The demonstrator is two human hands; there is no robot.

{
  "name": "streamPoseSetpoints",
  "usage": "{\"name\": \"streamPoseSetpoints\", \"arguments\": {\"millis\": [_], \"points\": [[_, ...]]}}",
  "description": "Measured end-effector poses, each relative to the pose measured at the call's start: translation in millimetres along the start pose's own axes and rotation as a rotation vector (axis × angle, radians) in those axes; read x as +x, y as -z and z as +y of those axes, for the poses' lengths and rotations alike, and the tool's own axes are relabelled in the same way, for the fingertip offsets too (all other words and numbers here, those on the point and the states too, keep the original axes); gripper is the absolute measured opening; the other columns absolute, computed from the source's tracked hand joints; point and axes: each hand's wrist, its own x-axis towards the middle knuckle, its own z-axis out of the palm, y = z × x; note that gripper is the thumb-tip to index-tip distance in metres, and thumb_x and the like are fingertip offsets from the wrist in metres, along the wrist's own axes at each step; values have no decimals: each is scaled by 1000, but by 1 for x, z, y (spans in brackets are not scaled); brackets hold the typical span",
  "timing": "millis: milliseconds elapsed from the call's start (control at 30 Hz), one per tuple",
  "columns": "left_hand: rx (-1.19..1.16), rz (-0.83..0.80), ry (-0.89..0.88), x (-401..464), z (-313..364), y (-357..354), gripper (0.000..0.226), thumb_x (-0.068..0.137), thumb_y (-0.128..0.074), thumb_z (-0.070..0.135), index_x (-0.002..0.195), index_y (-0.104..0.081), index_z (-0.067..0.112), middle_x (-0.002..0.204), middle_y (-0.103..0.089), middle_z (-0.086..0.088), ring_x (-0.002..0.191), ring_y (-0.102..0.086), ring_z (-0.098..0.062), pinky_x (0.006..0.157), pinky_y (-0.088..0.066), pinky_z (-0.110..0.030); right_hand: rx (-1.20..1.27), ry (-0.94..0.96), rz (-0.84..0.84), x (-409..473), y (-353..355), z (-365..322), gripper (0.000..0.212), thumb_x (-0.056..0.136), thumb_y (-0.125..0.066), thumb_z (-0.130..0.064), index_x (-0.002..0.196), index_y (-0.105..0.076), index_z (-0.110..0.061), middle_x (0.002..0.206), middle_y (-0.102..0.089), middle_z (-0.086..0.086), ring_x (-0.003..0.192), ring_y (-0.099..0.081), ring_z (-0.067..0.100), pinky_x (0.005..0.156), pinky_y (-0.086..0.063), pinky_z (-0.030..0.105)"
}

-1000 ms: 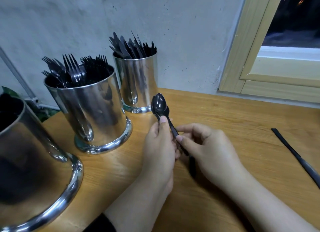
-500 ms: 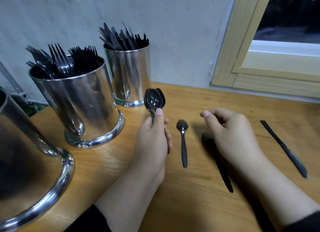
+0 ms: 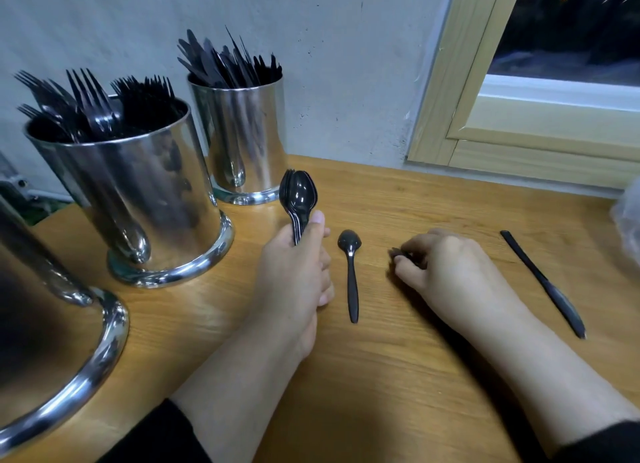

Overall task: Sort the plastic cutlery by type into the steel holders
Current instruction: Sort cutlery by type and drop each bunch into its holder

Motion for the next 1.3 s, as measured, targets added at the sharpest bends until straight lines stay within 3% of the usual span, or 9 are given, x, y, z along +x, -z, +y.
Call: {"name": "streamPoseSetpoints", "arguments": {"millis": [200, 300, 400, 500, 633, 767, 900, 1167, 1300], "points": [[57, -83, -26, -5, 1, -3, 31, 106, -51, 37, 91, -60, 11, 57, -44, 2, 48, -41, -14, 47, -39, -29, 504, -112, 153, 7, 5, 7, 10, 96, -66, -29, 94, -74, -24, 76, -72, -3, 69, -64, 10, 57, -42, 13], [81, -129, -47, -6, 2, -5, 32, 108, -49, 34, 94, -62, 8, 62, -61, -2, 55, -60, -18, 56, -54, -33, 1040, -200, 159, 3, 2, -7, 10, 94, -69, -22, 88, -73, -15, 68, -72, 1, 60, -68, 13, 56, -48, 17], [132, -183, -53, -8, 1, -7, 31, 108, -48, 32, 97, -65, 9, 79, -77, -6, 73, -76, -21, 73, -64, -37, 1253, -182, 197, 5, -1, -20, 11, 93, -70, -18, 88, -73, -9, 72, -70, 2, 64, -62, 13, 61, -49, 23], [173, -247, -32, -12, 2, -9, 28, 108, -48, 34, 105, -67, 13, 86, -79, -5, 75, -77, -22, 73, -64, -38, 1150, -133, 262, 10, -9, -31, 11, 91, -72, -17, 88, -71, -6, 63, -67, -6, 55, -57, 2, 57, -47, 16], [149, -277, 22, -11, -1, -9, 31, 107, -50, 36, 110, -65, 9, 65, -58, 0, 48, -49, -15, 43, -40, -27, 1065, -120, 277, 17, -18, -44, 15, 92, -72, -21, 84, -70, -8, 59, -67, -6, 52, -56, 2, 54, -44, 19], [93, -142, 19, -4, -1, -4, 17, 103, -60, 32, 100, -66, 16, 65, -43, 5, 48, -35, -8, 42, -31, -21, 746, -57, 237, 27, -30, -36, 21, 98, -61, -35, 89, -71, -19, 73, -68, 2, 72, -64, 17, 68, -48, 32], [-23, 9, 8, 3, -3, -3, 20, 105, -55, 31, 99, -61, 13, 59, -46, 8, 46, -33, -9, 39, -28, -22, 302, 67, 26, 24, -41, -39, 39, 90, -67, -45, 123, -66, -24, 106, -57, -5, 98, -58, 17, 79, -38, 23], [-42, 31, 17, 3, -3, -3, 19, 106, -54, 32, 102, -64, 16, 61, -40, 5, 46, -30, -9, 39, -24, -23, 118, 43, 96, 32, -37, -45, 22, 89, -65, -32, 100, -69, -14, 97, -64, 5, 93, -60, 29, 73, -43, 32], [-19, 12, 8, 0, -1, -4, 21, 107, -53, 31, 102, -66, 16, 61, -41, 4, 45, -32, -10, 39, -27, -24, 193, 0, 116, 35, -32, -39, 23, 94, -61, -35, 88, -72, -15, 75, -69, 8, 73, -60, 28, 63, -43, 33]]}}
